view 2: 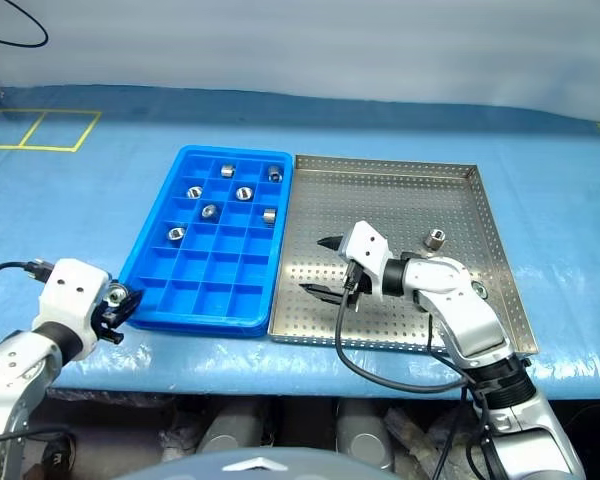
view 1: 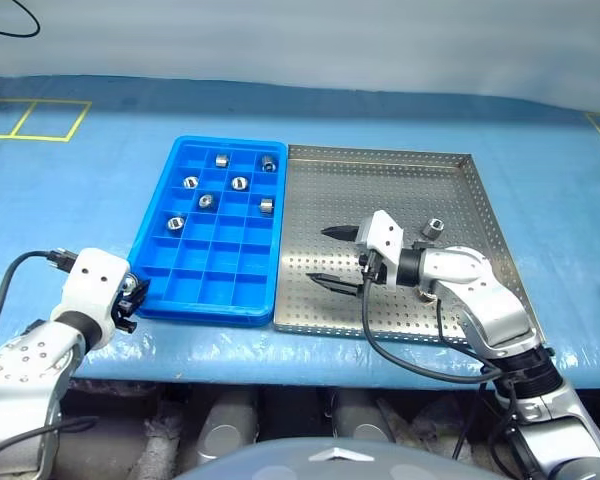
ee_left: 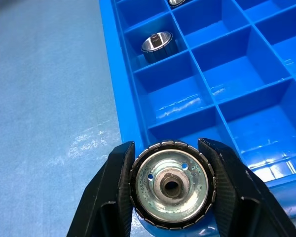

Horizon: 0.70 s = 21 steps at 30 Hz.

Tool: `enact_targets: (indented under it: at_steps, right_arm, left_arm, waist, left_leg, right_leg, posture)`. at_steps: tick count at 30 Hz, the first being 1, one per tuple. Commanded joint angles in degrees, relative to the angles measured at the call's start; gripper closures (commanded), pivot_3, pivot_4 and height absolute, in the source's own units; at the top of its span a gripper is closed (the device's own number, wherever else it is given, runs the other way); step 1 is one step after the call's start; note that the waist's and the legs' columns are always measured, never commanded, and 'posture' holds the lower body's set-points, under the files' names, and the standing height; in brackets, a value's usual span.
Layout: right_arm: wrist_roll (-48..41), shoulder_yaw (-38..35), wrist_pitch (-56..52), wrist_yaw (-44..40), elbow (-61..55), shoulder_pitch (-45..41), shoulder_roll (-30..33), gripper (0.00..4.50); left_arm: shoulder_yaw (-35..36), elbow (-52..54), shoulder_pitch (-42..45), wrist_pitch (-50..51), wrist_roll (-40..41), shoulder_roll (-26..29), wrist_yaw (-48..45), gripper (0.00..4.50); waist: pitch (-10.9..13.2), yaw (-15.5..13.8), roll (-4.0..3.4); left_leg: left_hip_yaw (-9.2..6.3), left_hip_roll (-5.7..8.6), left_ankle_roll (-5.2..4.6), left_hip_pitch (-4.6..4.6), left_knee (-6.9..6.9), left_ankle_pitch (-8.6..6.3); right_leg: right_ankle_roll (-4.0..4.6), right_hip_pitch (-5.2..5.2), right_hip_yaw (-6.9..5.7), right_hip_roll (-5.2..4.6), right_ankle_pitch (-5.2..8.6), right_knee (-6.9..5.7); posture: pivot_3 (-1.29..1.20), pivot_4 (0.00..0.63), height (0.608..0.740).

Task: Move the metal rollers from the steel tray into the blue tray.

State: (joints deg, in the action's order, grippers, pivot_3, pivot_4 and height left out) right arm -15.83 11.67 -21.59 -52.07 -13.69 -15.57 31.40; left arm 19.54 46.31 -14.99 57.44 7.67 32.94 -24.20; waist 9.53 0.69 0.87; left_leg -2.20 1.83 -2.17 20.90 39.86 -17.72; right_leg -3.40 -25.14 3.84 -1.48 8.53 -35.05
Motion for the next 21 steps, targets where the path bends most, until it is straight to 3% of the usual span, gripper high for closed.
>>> enact_targets:
  at_steps: [1,7,14,21]
  right_arm:
    - [-0.07,-1.39,1.24,0.27,-1.68,0.02,0.46,0.0]
    - [-0.09,-1.62,1.43,0.55,-2.0,0.51,0.47,0.0]
    - [0.64,-3.12,1.22,2.94,-2.74,1.39,1.01,0.0]
    - [1.56,-7.59,-1.24,7.38,-8.24,6.41,3.8,0.0]
  left_arm:
    - [-0.01,-0.27,1.66,-2.47,0.73,0.15,-0.18,2.02]
    - [-0.01,-1.19,4.46,-2.39,0.46,-0.32,1.26,0.13]
    - [-1.91,0.52,11.13,-6.9,8.34,-4.5,-2.17,0.13]
    - [-18.08,-13.04,29.34,-15.92,9.25,-8.12,-6.75,0.13]
  waist:
    - [0.0,0.0,0.0]
    - [0.0,0.08,0.0]
    - [0.0,-0.01,0.0]
    - [-0.02,0.65,0.0]
  left_leg:
    - [0.0,0.0,0.0,0.0,0.0,0.0]
    - [0.0,0.0,0.01,0.0,0.0,0.01]
    - [-0.02,0.01,0.03,0.01,-0.02,0.02]
    - [-0.02,0.1,0.02,-0.15,0.01,0.02]
  right_leg:
    - [0.0,0.0,0.0,0.0,0.0,0.0]
    - [0.0,0.0,0.0,0.0,-0.01,0.0]
    - [0.0,0.0,-0.01,-0.02,-0.01,0.0]
    - [-0.02,0.26,-0.06,-0.03,-0.03,0.08]
  posture:
    - [0.03,0.15,0.74]
    - [0.02,0.15,0.74]
    - [-0.03,0.15,0.74]
    - [-0.11,0.15,0.74]
